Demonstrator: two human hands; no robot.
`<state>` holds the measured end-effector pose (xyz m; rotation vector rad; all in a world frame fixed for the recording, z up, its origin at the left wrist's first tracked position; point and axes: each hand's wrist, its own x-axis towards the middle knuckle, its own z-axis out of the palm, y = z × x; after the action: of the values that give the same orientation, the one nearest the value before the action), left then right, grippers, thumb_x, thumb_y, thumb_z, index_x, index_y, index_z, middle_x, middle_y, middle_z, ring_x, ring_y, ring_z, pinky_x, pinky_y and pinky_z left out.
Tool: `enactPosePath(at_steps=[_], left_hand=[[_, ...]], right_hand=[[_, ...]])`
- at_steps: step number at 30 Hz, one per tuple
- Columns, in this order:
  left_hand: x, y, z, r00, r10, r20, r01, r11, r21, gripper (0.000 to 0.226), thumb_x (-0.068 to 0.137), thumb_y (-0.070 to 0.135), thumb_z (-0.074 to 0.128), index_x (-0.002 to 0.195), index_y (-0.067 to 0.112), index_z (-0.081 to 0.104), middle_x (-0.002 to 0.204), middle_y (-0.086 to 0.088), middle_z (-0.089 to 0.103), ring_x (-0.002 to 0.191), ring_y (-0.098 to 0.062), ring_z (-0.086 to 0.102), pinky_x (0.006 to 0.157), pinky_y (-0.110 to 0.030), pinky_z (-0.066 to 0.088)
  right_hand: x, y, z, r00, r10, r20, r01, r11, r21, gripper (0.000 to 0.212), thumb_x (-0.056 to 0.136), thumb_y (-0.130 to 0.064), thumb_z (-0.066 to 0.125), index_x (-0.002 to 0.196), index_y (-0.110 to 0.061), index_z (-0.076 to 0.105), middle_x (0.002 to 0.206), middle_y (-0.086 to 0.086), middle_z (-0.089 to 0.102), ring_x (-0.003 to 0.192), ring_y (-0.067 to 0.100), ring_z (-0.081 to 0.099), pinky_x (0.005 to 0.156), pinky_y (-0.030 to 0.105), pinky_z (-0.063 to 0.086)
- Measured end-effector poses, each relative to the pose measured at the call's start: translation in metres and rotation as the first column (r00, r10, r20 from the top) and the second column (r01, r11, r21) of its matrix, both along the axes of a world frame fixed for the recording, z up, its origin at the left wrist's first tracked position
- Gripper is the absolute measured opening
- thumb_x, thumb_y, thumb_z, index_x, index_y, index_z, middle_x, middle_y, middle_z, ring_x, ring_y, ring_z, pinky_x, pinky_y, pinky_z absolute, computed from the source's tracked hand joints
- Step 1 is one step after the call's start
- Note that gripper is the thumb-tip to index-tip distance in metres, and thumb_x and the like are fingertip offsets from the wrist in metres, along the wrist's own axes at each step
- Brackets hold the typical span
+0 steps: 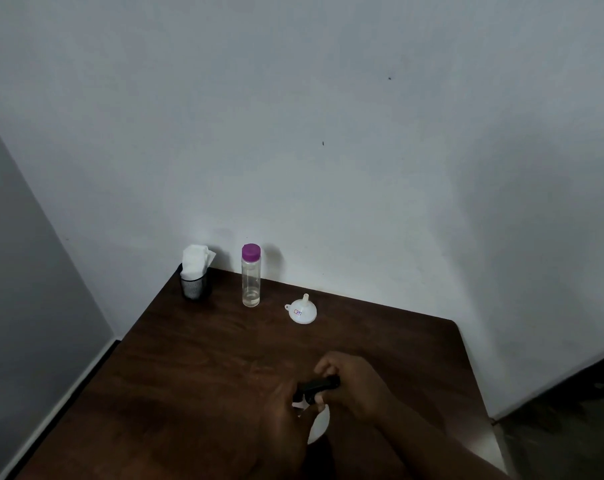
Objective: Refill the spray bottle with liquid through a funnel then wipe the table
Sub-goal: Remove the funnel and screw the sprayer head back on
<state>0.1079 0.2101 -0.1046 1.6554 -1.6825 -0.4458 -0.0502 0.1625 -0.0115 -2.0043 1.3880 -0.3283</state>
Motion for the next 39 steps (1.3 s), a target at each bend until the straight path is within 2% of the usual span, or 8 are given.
enactPosePath(at_steps=[2, 7, 11, 13, 17, 28, 33, 39], left_hand=[[-0.004, 0.012, -0.035, 0.925, 0.126, -0.357, -0.066, 0.982, 0.176, 0.044, 0.071, 0.066, 0.074, 0.108, 0.045, 0.062, 0.107, 0.022, 0.069, 0.104, 0.021, 0.052, 0.095, 0.005, 0.029], [-0.001, 0.014, -0.004, 0.933, 0.034, -0.358, 0.028, 0.985, 0.168, 0.052, 0.074, 0.070, 0.068, 0.114, 0.036, 0.061, 0.111, 0.010, 0.069, 0.104, -0.008, 0.066, 0.088, -0.020, 0.053], [-0.004, 0.031, -0.007, 0.924, 0.011, -0.382, 0.083, 0.970, 0.227, 0.051, 0.077, 0.092, 0.013, 0.107, 0.060, 0.039, 0.091, 0.039, 0.054, 0.101, 0.030, 0.040, 0.097, 0.005, 0.027], [-0.003, 0.022, -0.019, 0.961, 0.182, 0.210, -0.236, 0.933, 0.271, 0.056, 0.083, 0.076, -0.023, 0.105, 0.066, 0.027, 0.075, 0.049, 0.036, 0.092, 0.038, 0.017, 0.098, 0.009, -0.007], [-0.004, 0.017, -0.011, 0.914, 0.232, -0.334, -0.144, 0.953, 0.267, 0.051, 0.074, 0.067, 0.071, 0.106, 0.029, 0.061, 0.098, 0.023, 0.054, 0.095, 0.005, 0.051, 0.098, -0.009, 0.028], [-0.007, 0.019, 0.008, 0.872, 0.134, -0.471, 0.018, 0.952, 0.304, 0.044, 0.079, 0.025, 0.084, 0.116, 0.015, 0.063, 0.111, 0.003, 0.068, 0.104, -0.010, 0.065, 0.093, -0.034, 0.054], [-0.011, 0.016, 0.006, 0.888, 0.179, -0.423, -0.062, 0.959, 0.276, 0.036, 0.070, 0.041, 0.088, 0.092, 0.037, 0.060, 0.092, 0.009, 0.069, 0.089, -0.001, 0.065, 0.076, -0.014, 0.050], [-0.008, 0.022, -0.002, 0.904, 0.139, -0.404, -0.062, 0.978, 0.197, 0.031, 0.078, 0.059, 0.073, 0.101, 0.040, 0.065, 0.099, 0.018, 0.069, 0.096, 0.001, 0.065, 0.082, -0.030, 0.056]], right_hand=[[-0.009, 0.007, -0.006, 0.978, -0.150, 0.147, 0.143, 0.988, 0.054, 0.037, 0.066, -0.024, 0.088, 0.099, -0.028, 0.071, 0.094, -0.009, 0.072, 0.088, 0.000, 0.066, 0.074, 0.019, 0.053], [-0.017, 0.033, -0.033, 0.841, -0.358, 0.405, 0.305, 0.933, 0.192, 0.025, 0.078, -0.008, 0.082, 0.100, -0.021, 0.076, 0.099, -0.003, 0.076, 0.094, 0.005, 0.070, 0.081, 0.023, 0.055], [-0.009, 0.039, -0.042, 0.781, -0.434, 0.450, 0.365, 0.901, 0.235, 0.021, 0.084, -0.004, 0.076, 0.097, -0.019, 0.075, 0.093, -0.004, 0.077, 0.090, 0.005, 0.071, 0.077, 0.020, 0.054], [-0.007, 0.039, -0.046, 0.776, -0.439, 0.453, 0.370, 0.898, 0.236, 0.019, 0.084, -0.007, 0.076, 0.098, -0.021, 0.076, 0.095, -0.006, 0.077, 0.092, 0.008, 0.072, 0.079, 0.024, 0.056], [-0.008, 0.041, -0.050, 0.754, -0.464, 0.465, 0.388, 0.886, 0.255, 0.019, 0.086, -0.010, 0.074, 0.101, -0.022, 0.074, 0.096, -0.012, 0.076, 0.092, 0.002, 0.070, 0.076, 0.017, 0.056], [-0.010, 0.041, -0.057, 0.707, -0.473, 0.525, 0.381, 0.881, 0.280, 0.022, 0.084, -0.004, 0.075, 0.103, -0.015, 0.074, 0.097, -0.003, 0.078, 0.094, 0.009, 0.073, 0.079, 0.024, 0.057], [-0.008, 0.040, -0.059, 0.694, -0.476, 0.540, 0.390, 0.879, 0.274, 0.023, 0.083, -0.001, 0.076, 0.102, -0.014, 0.074, 0.096, -0.001, 0.078, 0.093, 0.012, 0.073, 0.081, 0.026, 0.058], [-0.010, 0.040, -0.058, 0.702, -0.463, 0.541, 0.380, 0.886, 0.267, 0.022, 0.083, -0.004, 0.076, 0.102, -0.015, 0.075, 0.097, -0.003, 0.078, 0.093, 0.010, 0.072, 0.079, 0.024, 0.057]])
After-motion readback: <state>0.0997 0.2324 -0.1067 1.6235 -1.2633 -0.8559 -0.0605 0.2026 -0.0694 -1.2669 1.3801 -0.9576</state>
